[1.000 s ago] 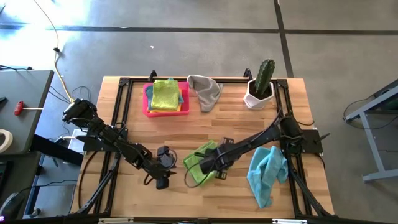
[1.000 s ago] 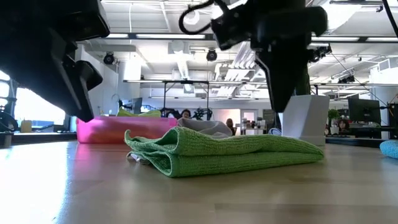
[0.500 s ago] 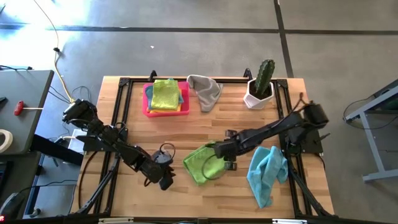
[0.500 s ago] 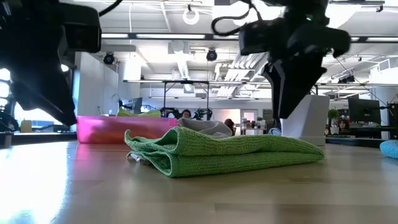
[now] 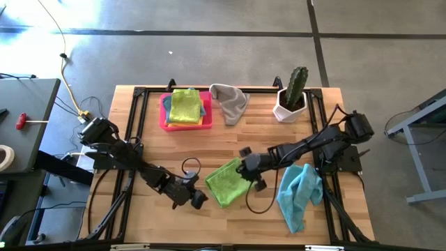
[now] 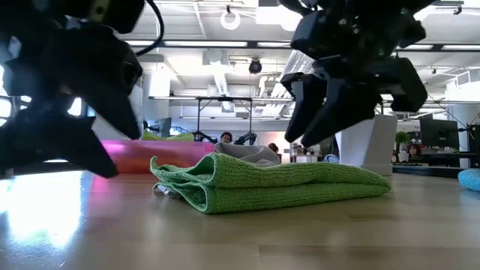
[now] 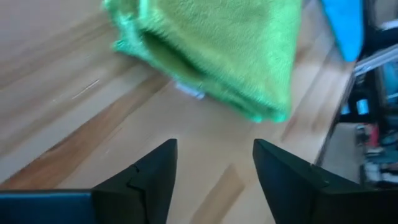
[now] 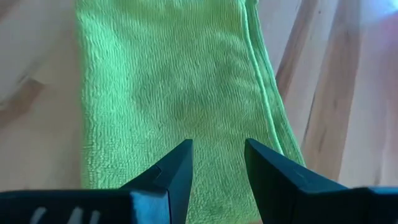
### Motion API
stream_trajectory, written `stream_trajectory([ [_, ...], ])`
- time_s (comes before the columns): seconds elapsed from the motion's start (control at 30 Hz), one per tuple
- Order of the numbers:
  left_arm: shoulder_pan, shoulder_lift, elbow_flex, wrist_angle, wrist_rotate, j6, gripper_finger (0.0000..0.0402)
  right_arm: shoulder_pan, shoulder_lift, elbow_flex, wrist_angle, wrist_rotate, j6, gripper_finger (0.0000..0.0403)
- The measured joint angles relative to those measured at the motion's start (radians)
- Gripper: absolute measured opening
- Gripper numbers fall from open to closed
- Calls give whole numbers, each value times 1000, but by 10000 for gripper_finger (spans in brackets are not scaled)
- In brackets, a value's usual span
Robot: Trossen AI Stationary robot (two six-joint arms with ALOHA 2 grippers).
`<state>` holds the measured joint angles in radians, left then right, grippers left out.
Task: Fold microfiber towels
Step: Put the green towel into the bin
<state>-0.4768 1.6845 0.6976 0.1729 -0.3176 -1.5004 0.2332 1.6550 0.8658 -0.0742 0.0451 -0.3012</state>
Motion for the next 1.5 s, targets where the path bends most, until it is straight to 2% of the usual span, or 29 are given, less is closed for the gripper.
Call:
stream_trajectory([
  [0.2, 21, 46, 2, 104, -12, 1, 228, -32, 54, 1, 73, -173, -41, 137],
  [0.33, 22, 47, 0, 118, -36, 11, 232, -37, 103, 7, 93, -212, -66, 137],
  [0.67, 26, 47, 0, 107, -64, 8, 232, -65, 207, 47, 107, -223, 0, 137],
  [0.77, 26, 47, 0, 101, -64, -5, 232, -84, 227, 58, 117, -229, 99, 137],
  [0.87, 27, 47, 0, 75, -81, -21, 232, -109, 229, 59, 133, -208, 277, 137],
  [0.93, 28, 47, 0, 44, -110, -44, 232, -125, 230, 59, 152, -173, 407, 137],
  [1.0, 34, 47, 0, 5, -144, -59, 232, -135, 231, 59, 161, -166, 465, 137],
  [1.2, 76, 46, 0, -84, -202, -61, 232, -137, 231, 58, 159, -160, 458, 137],
  [1.5, 176, 38, 3, -91, -79, 25, 232, -137, 231, 58, 144, -166, 430, 137],
])
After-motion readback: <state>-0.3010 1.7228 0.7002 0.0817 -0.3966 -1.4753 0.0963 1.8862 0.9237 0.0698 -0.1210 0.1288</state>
